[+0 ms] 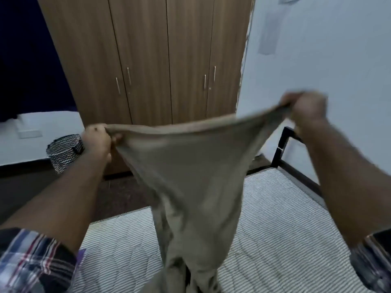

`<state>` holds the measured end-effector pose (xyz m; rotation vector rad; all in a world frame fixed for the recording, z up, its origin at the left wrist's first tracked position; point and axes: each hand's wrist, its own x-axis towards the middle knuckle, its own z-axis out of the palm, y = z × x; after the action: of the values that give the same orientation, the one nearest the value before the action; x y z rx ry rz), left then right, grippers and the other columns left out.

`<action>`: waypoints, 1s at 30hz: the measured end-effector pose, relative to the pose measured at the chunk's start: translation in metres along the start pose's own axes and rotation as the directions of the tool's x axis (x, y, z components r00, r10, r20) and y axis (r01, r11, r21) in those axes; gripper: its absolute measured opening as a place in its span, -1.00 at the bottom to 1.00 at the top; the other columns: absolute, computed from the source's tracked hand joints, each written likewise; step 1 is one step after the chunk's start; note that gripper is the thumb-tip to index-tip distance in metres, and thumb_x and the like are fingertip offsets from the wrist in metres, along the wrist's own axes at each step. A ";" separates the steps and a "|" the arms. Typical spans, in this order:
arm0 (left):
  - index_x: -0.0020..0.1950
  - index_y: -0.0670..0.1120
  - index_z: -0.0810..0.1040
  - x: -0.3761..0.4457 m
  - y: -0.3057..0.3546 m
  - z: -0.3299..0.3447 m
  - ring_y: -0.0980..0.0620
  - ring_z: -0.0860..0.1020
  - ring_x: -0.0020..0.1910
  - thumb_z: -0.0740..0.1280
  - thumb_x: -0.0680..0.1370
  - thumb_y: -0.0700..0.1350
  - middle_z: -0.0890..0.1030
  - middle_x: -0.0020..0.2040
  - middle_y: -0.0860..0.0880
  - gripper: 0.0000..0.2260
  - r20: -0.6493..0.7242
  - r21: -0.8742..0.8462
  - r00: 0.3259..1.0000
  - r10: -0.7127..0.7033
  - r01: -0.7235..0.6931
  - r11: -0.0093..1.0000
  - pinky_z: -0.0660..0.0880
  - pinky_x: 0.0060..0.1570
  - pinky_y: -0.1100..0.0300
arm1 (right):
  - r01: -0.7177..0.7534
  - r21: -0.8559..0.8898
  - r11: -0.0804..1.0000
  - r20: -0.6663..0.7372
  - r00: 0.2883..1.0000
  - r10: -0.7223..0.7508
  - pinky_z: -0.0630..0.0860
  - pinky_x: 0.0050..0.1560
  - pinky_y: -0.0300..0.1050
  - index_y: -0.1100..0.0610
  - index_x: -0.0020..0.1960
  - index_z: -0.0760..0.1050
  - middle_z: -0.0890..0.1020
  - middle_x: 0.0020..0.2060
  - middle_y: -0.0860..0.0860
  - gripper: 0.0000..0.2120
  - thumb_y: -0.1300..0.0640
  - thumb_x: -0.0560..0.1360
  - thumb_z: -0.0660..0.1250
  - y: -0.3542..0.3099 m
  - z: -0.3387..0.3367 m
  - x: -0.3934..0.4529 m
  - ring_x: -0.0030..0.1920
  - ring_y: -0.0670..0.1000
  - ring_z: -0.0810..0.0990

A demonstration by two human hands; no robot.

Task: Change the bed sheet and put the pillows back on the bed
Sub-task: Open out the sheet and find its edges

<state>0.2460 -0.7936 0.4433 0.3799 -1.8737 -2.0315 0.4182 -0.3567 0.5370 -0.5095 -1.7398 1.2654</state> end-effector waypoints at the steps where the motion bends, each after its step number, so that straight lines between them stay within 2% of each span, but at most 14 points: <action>1: -0.04 -0.07 0.47 0.000 0.013 -0.002 0.19 0.60 -0.43 0.08 0.69 -0.22 0.56 -0.17 -0.04 -0.79 -0.069 -0.081 0.994 0.087 -0.093 0.992 0.53 -0.45 0.26 | 0.156 0.008 0.988 -0.139 0.978 -0.154 0.57 -0.11 -0.15 0.07 -0.27 0.65 0.69 -0.32 -0.07 -0.68 0.32 0.32 0.16 -0.016 -0.001 0.006 -0.16 -0.04 0.65; 4: -0.09 -0.01 0.40 0.006 0.010 -0.019 0.02 0.59 -0.23 0.10 0.65 -0.15 0.53 -0.11 -0.06 -0.83 -0.084 -0.106 0.989 0.121 -0.130 0.986 0.60 -0.33 0.14 | 0.297 -0.250 0.921 -0.065 0.944 -0.322 0.53 0.17 -0.18 0.04 -0.06 0.68 0.71 -0.05 -0.04 -0.66 0.22 0.41 0.14 -0.001 0.008 -0.015 0.05 -0.05 0.65; 6: -0.19 0.00 0.37 0.001 -0.027 -0.043 -0.05 0.52 -0.09 0.18 0.64 -0.21 0.47 -0.18 -0.02 -0.78 0.090 0.284 0.995 -0.047 0.019 0.959 0.54 -0.43 0.26 | 0.154 -0.438 0.886 0.274 0.961 -0.032 0.58 0.16 0.02 0.10 -0.05 0.71 0.72 0.00 0.07 -0.73 0.22 0.49 0.22 0.059 0.015 -0.043 0.07 0.10 0.66; 8: -0.23 -0.05 0.38 -0.002 -0.058 -0.073 -0.08 0.55 -0.09 0.26 0.59 -0.31 0.45 -0.23 -0.03 -0.75 0.174 0.537 0.963 -0.204 0.081 0.839 0.52 -0.46 0.26 | -0.063 -0.395 0.916 0.361 0.907 0.218 0.62 -0.01 0.10 0.14 -0.11 0.70 0.72 -0.13 0.07 -0.78 0.31 0.45 0.29 0.072 0.012 -0.055 -0.04 0.13 0.68; 11: 0.00 -0.27 0.54 0.010 -0.036 -0.069 -0.11 0.58 -0.06 0.24 0.57 -0.28 0.53 -0.13 -0.19 -0.89 0.024 0.329 0.997 0.077 -0.081 0.941 0.49 -0.37 0.14 | 0.075 -0.029 0.997 -0.098 0.992 -0.078 0.61 -0.05 0.01 0.04 -0.27 0.68 0.68 -0.30 -0.04 -0.66 0.34 0.29 0.18 0.012 0.012 -0.026 -0.17 0.00 0.66; 14: 0.00 -0.06 0.55 0.000 0.009 -0.048 -0.02 0.55 -0.08 0.18 0.64 -0.14 0.60 -0.02 -0.10 -0.85 -0.086 0.033 0.953 0.291 -0.289 0.957 0.56 -0.18 0.11 | 0.284 -0.186 0.941 -0.220 0.921 -0.321 0.55 0.12 -0.07 0.05 -0.10 0.67 0.72 -0.10 0.02 -0.64 0.27 0.37 0.13 -0.016 0.014 -0.043 0.00 0.01 0.66; 16: -0.08 -0.01 0.50 -0.006 -0.009 -0.059 -0.05 0.53 -0.13 0.19 0.65 -0.14 0.60 0.04 -0.14 -0.85 -0.054 0.180 0.976 0.209 -0.196 0.964 0.51 -0.24 0.19 | 0.127 -0.315 0.940 0.056 0.992 -0.115 0.56 0.01 -0.10 0.10 -0.04 0.66 0.70 -0.06 0.09 -0.69 0.26 0.47 0.14 0.023 0.013 -0.083 -0.03 0.10 0.64; 19: 0.01 -0.13 0.59 -0.008 -0.053 -0.102 0.01 0.59 -0.46 0.24 0.63 -0.25 0.59 0.04 -0.22 -0.86 0.139 0.463 0.985 -0.100 0.024 0.886 0.38 -0.62 0.33 | -0.235 -0.132 0.963 0.280 0.923 0.263 0.51 -0.37 -0.15 0.12 -0.24 0.64 0.62 -0.25 0.15 -0.70 0.40 0.44 0.20 0.054 0.001 -0.105 -0.31 0.09 0.56; 21: -0.04 -0.12 0.57 -0.001 -0.037 -0.110 -0.04 0.66 -0.21 0.21 0.63 -0.22 0.62 0.02 -0.14 -0.85 0.040 0.461 0.995 0.088 -0.097 0.882 0.50 -0.42 0.24 | -0.071 -0.010 0.997 -0.003 0.997 0.071 0.58 -0.24 -0.04 0.03 -0.29 0.65 0.69 -0.21 0.09 -0.67 0.36 0.30 0.19 0.036 -0.003 -0.090 -0.24 0.04 0.63; 23: -0.15 0.01 0.44 -0.008 0.009 -0.105 -0.03 0.52 -0.06 0.13 0.61 -0.20 0.54 -0.12 0.00 -0.81 -0.115 0.323 0.908 0.403 -0.349 0.880 0.44 -0.09 0.20 | 0.240 -0.023 0.971 -0.271 0.933 -0.237 0.60 0.10 -0.05 0.02 -0.15 0.68 0.71 -0.10 0.01 -0.60 0.33 0.29 0.14 0.008 -0.005 -0.087 -0.03 -0.04 0.68; 25: -0.16 0.05 0.37 -0.019 0.020 -0.100 0.05 0.41 -0.09 0.09 0.59 -0.23 0.46 -0.14 0.06 -0.78 -0.186 0.169 0.850 0.494 -0.467 0.868 0.40 -0.02 0.24 | 0.324 -0.160 0.932 -0.209 0.912 -0.353 0.50 0.20 -0.20 0.14 -0.01 0.67 0.68 -0.02 -0.03 -0.59 0.34 0.35 0.12 0.016 0.001 -0.107 0.07 -0.07 0.63; 27: -0.05 -0.08 0.47 -0.038 -0.008 -0.114 0.01 0.42 -0.12 0.13 0.63 -0.24 0.49 -0.09 -0.05 -0.84 -0.136 0.295 0.931 0.338 -0.288 0.911 0.42 -0.12 0.22 | 0.161 -0.297 0.941 0.179 0.977 -0.111 0.56 0.12 -0.09 0.14 -0.03 0.66 0.69 -0.02 0.08 -0.67 0.36 0.40 0.17 0.051 0.003 -0.139 0.04 0.07 0.64; 28: 0.04 -0.14 0.52 -0.046 -0.029 -0.126 -0.02 0.45 -0.18 0.17 0.65 -0.24 0.51 -0.04 -0.13 -0.86 -0.051 0.388 0.982 0.184 -0.150 0.910 0.47 -0.23 0.21 | -0.002 -0.339 0.941 0.335 0.934 0.122 0.62 0.05 0.00 0.16 -0.07 0.65 0.69 -0.04 0.15 -0.72 0.38 0.44 0.20 0.067 0.001 -0.150 0.00 0.14 0.66; 30: -0.02 -0.07 0.51 -0.065 -0.044 -0.145 0.07 0.43 -0.31 0.18 0.67 -0.24 0.50 0.01 -0.12 -0.84 0.119 0.545 0.991 -0.059 -0.015 0.838 0.52 -0.33 0.24 | -0.262 -0.233 0.936 0.363 0.870 0.334 0.65 -0.15 0.00 0.20 -0.16 0.62 0.68 -0.12 0.16 -0.77 0.41 0.50 0.24 0.071 -0.009 -0.152 -0.08 0.16 0.66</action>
<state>0.3629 -0.8939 0.3842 0.4151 -2.5349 -1.5231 0.4917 -0.4384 0.4096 -0.6821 -2.1940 1.5206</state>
